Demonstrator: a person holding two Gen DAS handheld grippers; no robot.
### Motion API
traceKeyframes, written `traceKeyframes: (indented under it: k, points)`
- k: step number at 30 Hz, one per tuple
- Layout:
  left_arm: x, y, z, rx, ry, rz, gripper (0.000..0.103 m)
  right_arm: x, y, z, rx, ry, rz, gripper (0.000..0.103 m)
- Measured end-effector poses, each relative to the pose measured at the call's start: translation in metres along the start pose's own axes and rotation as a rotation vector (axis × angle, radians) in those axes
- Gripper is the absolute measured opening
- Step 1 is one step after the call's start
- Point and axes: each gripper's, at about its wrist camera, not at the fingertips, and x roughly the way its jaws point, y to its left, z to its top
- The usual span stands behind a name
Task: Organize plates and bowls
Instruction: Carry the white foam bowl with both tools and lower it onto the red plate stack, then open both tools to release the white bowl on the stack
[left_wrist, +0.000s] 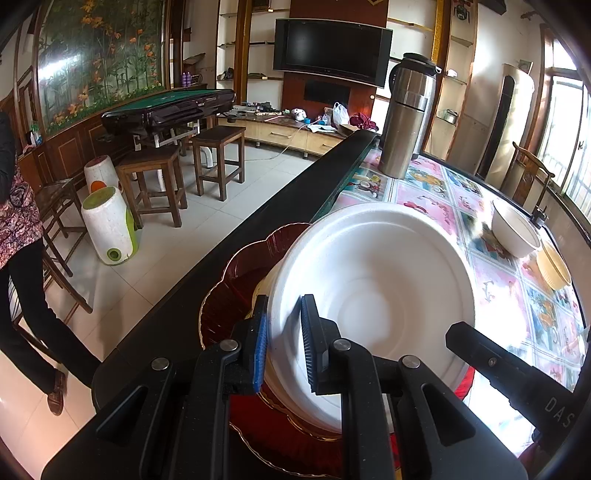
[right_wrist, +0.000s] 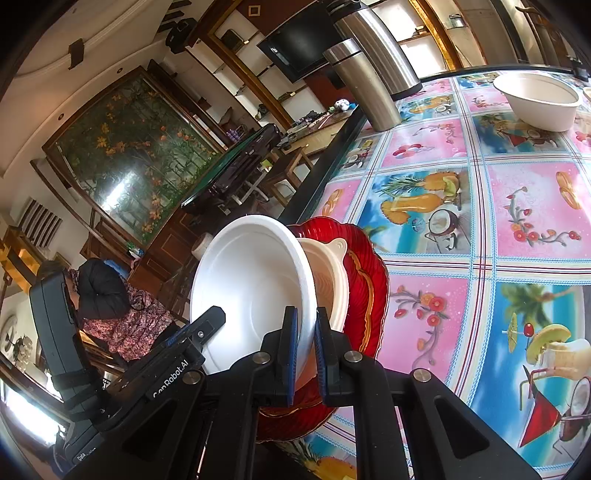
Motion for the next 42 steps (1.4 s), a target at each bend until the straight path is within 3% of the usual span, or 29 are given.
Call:
traceKeyframes:
  k: [14, 16, 18, 19, 20, 25, 39, 42]
  points:
    - [0.001, 0.002, 0.000, 0.007, 0.004, 0.007, 0.015, -0.002, 0.008, -0.001, -0.041, -0.033, -0.058, 0.013]
    - [0.001, 0.003, 0.000, 0.008, -0.001, 0.024, 0.015, -0.004, 0.011, -0.002, -0.068, -0.055, -0.112, 0.017]
    - [0.000, 0.007, 0.001, -0.005, -0.004, 0.022, 0.015, -0.006, 0.012, -0.002, -0.080, -0.070, -0.135, 0.034]
    - [0.000, 0.007, 0.001, -0.007, -0.007, 0.024, 0.015, -0.008, 0.012, -0.002, -0.082, -0.077, -0.133, 0.038]
    - [-0.001, 0.008, 0.001, -0.008, -0.014, 0.037, 0.016, -0.010, 0.012, -0.002, -0.084, -0.092, -0.140, 0.041]
    - [-0.010, 0.012, 0.004, -0.018, -0.061, 0.087, 0.047, -0.022, 0.005, 0.001, -0.075, -0.123, -0.148, 0.041]
    - [-0.051, -0.002, 0.012, 0.020, -0.174, 0.136, 0.047, -0.051, -0.019, 0.003, 0.010, -0.151, -0.121, 0.041]
    - [-0.059, -0.008, 0.012, 0.027, -0.191, 0.131, 0.052, -0.058, -0.022, 0.002, 0.014, -0.160, -0.120, 0.041]
